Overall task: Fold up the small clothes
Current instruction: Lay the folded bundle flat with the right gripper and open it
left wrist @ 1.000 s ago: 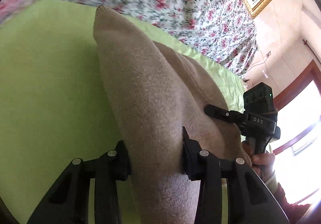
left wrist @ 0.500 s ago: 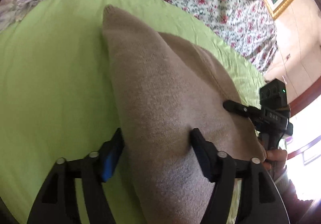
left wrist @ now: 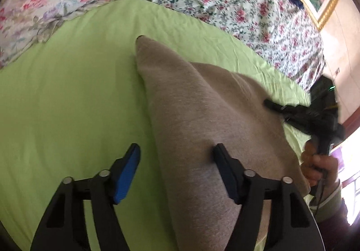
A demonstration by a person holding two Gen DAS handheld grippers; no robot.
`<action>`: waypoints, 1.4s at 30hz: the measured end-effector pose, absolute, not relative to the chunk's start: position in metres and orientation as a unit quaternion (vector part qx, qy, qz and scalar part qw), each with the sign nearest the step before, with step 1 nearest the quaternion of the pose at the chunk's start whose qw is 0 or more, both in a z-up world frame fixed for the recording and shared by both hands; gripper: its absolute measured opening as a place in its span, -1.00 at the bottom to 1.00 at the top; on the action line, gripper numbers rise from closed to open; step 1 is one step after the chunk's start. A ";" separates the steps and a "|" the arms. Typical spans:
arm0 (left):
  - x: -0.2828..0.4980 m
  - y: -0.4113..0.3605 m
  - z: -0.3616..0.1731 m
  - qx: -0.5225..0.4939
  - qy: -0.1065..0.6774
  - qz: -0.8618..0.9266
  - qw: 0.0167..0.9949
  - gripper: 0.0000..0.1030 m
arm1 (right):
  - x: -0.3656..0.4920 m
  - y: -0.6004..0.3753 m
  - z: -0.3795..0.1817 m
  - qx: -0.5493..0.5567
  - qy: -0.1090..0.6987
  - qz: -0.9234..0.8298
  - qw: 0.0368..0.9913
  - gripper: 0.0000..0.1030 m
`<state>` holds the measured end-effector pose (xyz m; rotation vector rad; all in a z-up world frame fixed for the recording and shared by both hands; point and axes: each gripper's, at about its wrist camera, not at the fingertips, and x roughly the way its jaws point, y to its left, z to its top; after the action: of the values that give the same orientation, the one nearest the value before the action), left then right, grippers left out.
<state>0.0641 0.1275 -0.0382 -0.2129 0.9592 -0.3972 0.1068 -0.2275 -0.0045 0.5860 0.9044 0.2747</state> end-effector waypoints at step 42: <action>-0.045 0.101 -0.060 -0.035 0.466 -0.298 0.832 -0.24 | -0.041 -0.210 -0.032 0.249 0.451 0.082 0.853 -0.81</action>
<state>-0.0446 0.1012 -0.0603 -0.0735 0.9889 -0.6309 -0.0407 -0.2102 -0.0317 0.5249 0.9481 0.1729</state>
